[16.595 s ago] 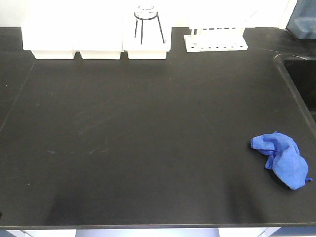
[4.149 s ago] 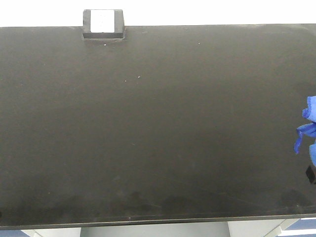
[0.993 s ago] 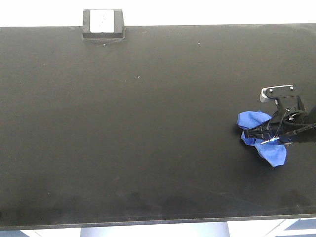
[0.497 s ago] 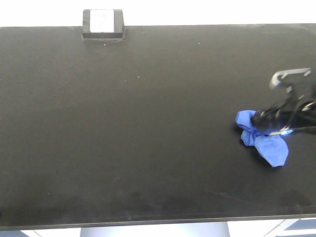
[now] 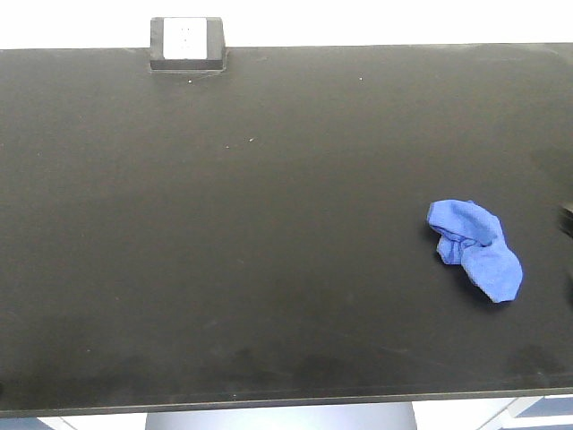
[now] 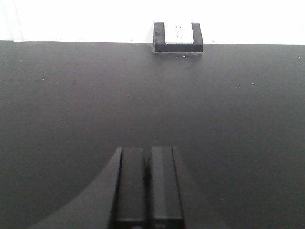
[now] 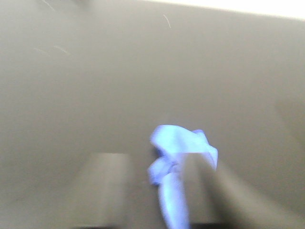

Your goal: Wipe right workspace with blue cloth

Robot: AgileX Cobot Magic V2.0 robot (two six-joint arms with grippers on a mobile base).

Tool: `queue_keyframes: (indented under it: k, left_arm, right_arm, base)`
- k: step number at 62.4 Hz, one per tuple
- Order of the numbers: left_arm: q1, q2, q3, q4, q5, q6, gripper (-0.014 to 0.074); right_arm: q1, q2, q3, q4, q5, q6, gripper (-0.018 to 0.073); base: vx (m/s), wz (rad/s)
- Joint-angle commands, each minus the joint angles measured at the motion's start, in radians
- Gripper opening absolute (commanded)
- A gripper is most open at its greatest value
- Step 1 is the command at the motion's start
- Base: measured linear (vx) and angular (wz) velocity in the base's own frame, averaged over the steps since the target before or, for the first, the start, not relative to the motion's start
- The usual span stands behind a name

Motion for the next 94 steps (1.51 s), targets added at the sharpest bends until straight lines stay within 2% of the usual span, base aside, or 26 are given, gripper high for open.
queue_keyframes:
  k: [1,14,19,64,70,79,83,87,94]
  left_arm:
    - [-0.007,-0.016,0.03,0.001,-0.079,-0.008,-0.0006]
    - [-0.007,-0.016,0.03,0.001,-0.079,-0.008,-0.0006]
    - [-0.007,-0.016,0.03,0.001,-0.079,-0.008,-0.0006]
    - [-0.007,-0.016,0.03,0.001,-0.079,-0.008,-0.0006]
    - [-0.007,-0.016,0.03,0.001,-0.079,-0.008,-0.0006]
    - [-0.007,-0.016,0.03,0.001,-0.079,-0.008,-0.0006]
    - [-0.007,-0.016,0.03,0.001,-0.079,-0.008,-0.0006]
    - [-0.007,-0.016,0.03,0.001,-0.079,-0.008,-0.0006]
    - [-0.007,-0.016,0.03,0.001,-0.079,-0.008,-0.0006]
  right_arm:
    - [-0.001,-0.128,0.042,0.012,-0.091,0.004,-0.0014]
    - [-0.001,-0.218,0.209,0.012,-0.404,-0.006,-0.0008]
    - [-0.001,-0.218,0.236,0.012,-0.454,-0.006,-0.0008]
    - [-0.001,-0.221,0.243,0.01,-0.441,-0.006,-0.0008]
    - [-0.001,-0.224,0.243,-0.052,-0.439,-0.006,-0.0008]
    - [-0.001,-0.283,0.244,-0.277,-0.43,-0.006,-0.0008]
    - [-0.001,-0.313,0.244,-0.283,-0.43,-0.006,-0.0008]
    - [-0.001,-0.356,0.27,-0.248,-0.461,-0.006,-0.0008]
    - [-0.001,-0.444,0.407,-0.21,-0.62,-0.006,-0.0008]
  base:
    - [0.0,0.0]
    - [0.0,0.0]
    - [0.0,0.0]
    - [0.0,0.0]
    - [0.0,0.0]
    - [0.0,0.0]
    - [0.0,0.0]
    - [0.0,0.0]
    - [0.0,0.0]
